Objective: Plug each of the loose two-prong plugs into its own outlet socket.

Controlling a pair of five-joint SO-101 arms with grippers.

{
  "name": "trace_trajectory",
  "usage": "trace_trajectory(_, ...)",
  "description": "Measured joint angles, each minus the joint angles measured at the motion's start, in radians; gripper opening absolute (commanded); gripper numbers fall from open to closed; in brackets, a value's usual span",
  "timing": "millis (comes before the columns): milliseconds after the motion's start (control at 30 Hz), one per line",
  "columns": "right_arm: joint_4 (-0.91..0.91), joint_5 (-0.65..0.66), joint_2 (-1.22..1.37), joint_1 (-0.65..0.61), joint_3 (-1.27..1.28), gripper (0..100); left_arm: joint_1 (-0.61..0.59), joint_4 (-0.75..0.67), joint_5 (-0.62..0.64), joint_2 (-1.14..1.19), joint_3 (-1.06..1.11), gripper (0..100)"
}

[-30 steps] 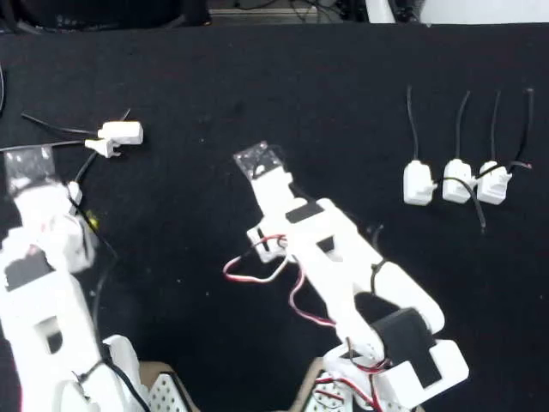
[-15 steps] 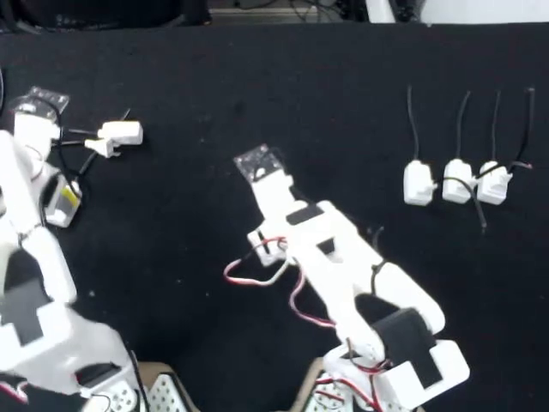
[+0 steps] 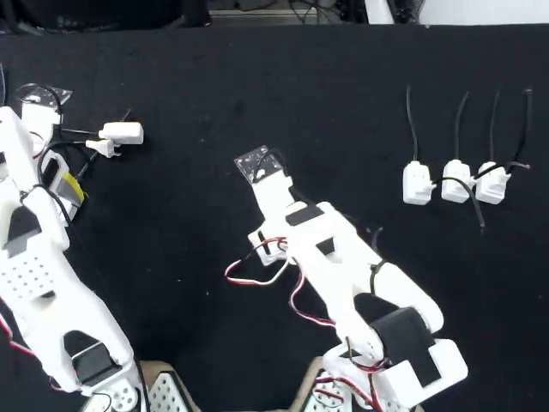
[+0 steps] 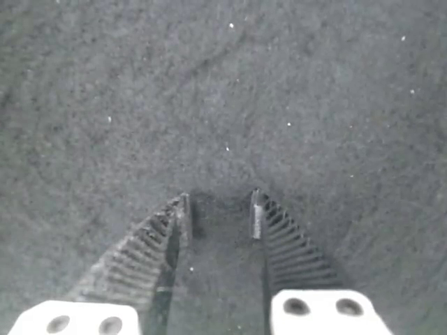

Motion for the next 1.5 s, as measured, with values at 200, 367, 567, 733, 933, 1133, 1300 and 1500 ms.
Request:
trace_trajectory(200, 0.0, 0.0, 0.0, 0.0, 0.0, 13.8, -0.026, 0.078, -0.023, 0.169, -0.144, 26)
trace_trajectory(367, 0.0, 0.0, 0.0, 0.0, 0.0, 13.8, -0.025, 0.166, -0.037, 0.244, -0.226, 14)
trace_trajectory(567, 0.0, 0.0, 0.0, 0.0, 0.0, 13.8, -0.025, 0.252, 0.014, 0.264, -0.287, 4)
trace_trajectory(733, 0.0, 0.0, 0.0, 0.0, 0.0, 13.8, -0.026, 0.276, 0.101, 0.264, -0.318, 3)
trace_trajectory(933, 0.0, 0.0, 0.0, 0.0, 0.0, 13.8, -0.092, 0.284, 0.183, 0.264, -0.316, 3)
trace_trajectory(1133, 0.0, 0.025, 0.0, 0.0, 0.0, 13.8, -0.198, 0.284, 0.201, 0.078, -0.101, 3)
trace_trajectory(1300, 0.0, 0.026, 0.0, 0.0, 0.0, 13.8, -0.212, 0.284, 0.203, -0.203, 0.247, 3)
trace_trajectory(1500, 0.0, 0.029, 0.0, 0.0, 0.005, 13.8, -0.086, 0.149, 0.241, -0.473, 0.756, 3)
